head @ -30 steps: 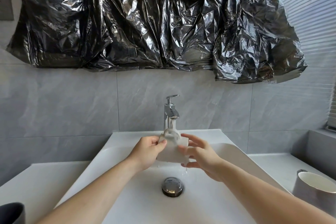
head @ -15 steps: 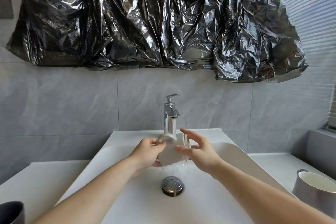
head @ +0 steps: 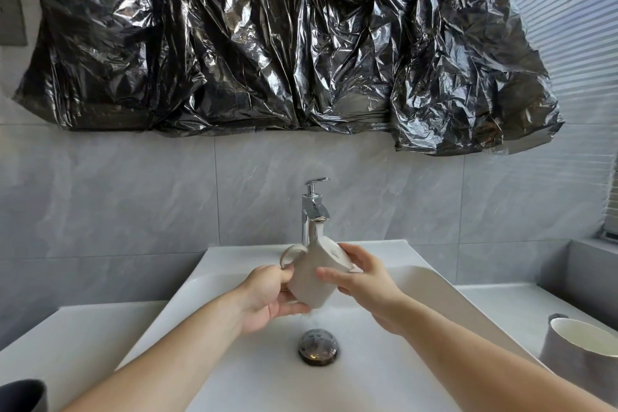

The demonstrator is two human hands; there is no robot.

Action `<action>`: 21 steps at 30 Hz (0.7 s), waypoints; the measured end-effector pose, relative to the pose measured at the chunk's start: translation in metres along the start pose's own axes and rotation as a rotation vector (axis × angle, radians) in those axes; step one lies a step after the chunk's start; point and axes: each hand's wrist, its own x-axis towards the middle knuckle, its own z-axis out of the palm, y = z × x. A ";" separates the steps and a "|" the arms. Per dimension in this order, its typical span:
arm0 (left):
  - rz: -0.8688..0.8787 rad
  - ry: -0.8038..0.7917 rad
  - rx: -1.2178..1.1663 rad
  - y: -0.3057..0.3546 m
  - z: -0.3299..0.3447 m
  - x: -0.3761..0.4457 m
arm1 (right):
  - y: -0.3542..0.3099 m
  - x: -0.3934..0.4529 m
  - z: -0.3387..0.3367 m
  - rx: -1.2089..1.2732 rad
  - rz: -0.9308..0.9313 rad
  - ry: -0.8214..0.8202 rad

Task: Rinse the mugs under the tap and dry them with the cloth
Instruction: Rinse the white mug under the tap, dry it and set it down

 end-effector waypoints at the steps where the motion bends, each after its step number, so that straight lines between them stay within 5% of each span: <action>1: -0.004 0.005 0.011 0.000 0.000 0.001 | -0.001 0.000 0.002 -0.007 -0.012 0.017; 7: 0.006 0.171 0.364 -0.011 0.001 0.009 | -0.005 0.002 0.009 -0.119 -0.077 0.068; 12: 0.224 0.362 0.768 -0.009 -0.010 0.012 | -0.003 0.002 0.016 -0.229 -0.069 0.029; 21: 0.320 0.382 0.800 -0.005 -0.012 0.012 | -0.007 0.003 0.015 -0.249 -0.117 0.067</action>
